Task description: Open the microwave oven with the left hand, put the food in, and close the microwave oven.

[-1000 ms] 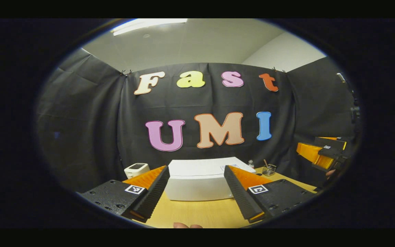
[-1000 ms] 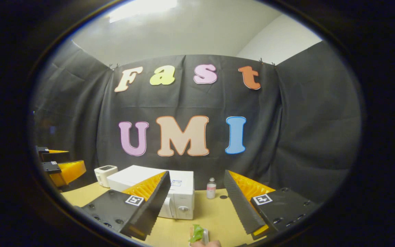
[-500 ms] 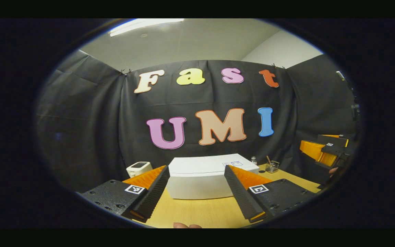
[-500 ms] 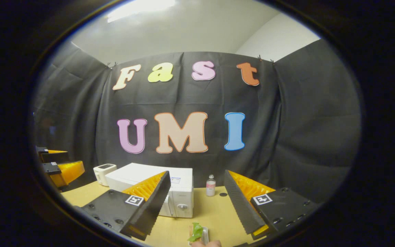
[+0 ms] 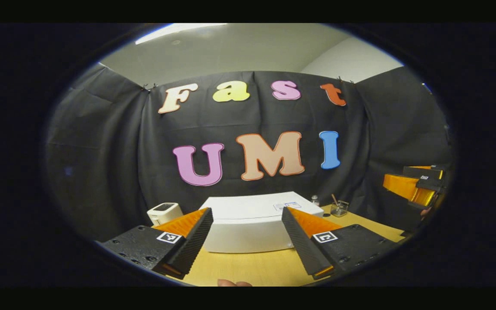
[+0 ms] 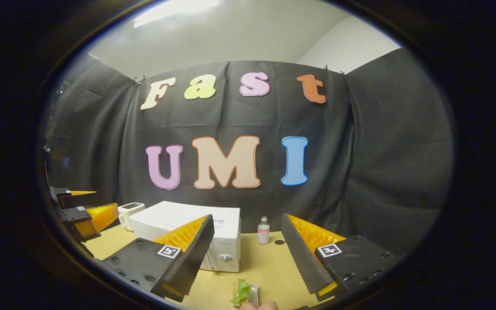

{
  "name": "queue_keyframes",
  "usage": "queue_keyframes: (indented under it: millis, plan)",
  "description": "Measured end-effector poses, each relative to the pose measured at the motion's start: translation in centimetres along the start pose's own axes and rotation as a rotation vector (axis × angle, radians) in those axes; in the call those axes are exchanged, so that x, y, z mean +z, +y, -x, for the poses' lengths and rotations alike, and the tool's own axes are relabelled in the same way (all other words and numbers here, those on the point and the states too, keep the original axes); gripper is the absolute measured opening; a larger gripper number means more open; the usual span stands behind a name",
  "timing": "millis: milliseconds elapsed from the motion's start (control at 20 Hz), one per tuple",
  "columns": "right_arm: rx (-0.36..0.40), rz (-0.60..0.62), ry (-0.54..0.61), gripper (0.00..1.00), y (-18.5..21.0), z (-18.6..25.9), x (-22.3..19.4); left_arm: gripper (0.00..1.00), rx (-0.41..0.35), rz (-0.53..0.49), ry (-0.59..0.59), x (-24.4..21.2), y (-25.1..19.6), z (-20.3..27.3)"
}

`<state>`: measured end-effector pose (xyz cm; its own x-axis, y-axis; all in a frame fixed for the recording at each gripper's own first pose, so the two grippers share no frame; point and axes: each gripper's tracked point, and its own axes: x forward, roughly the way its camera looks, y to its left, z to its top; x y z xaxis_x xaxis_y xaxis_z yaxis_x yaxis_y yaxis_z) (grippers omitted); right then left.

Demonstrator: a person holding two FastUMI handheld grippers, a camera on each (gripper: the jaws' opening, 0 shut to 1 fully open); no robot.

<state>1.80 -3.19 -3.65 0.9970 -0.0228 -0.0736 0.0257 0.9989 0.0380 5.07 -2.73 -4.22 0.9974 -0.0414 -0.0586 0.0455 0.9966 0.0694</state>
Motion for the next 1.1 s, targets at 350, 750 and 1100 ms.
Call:
queue_keyframes:
  millis: [350,750,1100]
  plan:
    - [0.0,0.037,-0.008,0.96,0.1,0.9,0.3,0.94,-0.07,0.034,0.032,-4.1,-3.2,-3.0]
    - [-0.007,0.067,-0.018,0.96,-0.5,4.3,1.3,0.95,-0.14,0.054,0.121,-13.5,-9.2,-7.6]
    - [-0.059,0.109,-0.035,0.96,-3.4,6.3,2.2,0.96,-0.166,0.028,0.229,-20.6,-13.4,-12.8]
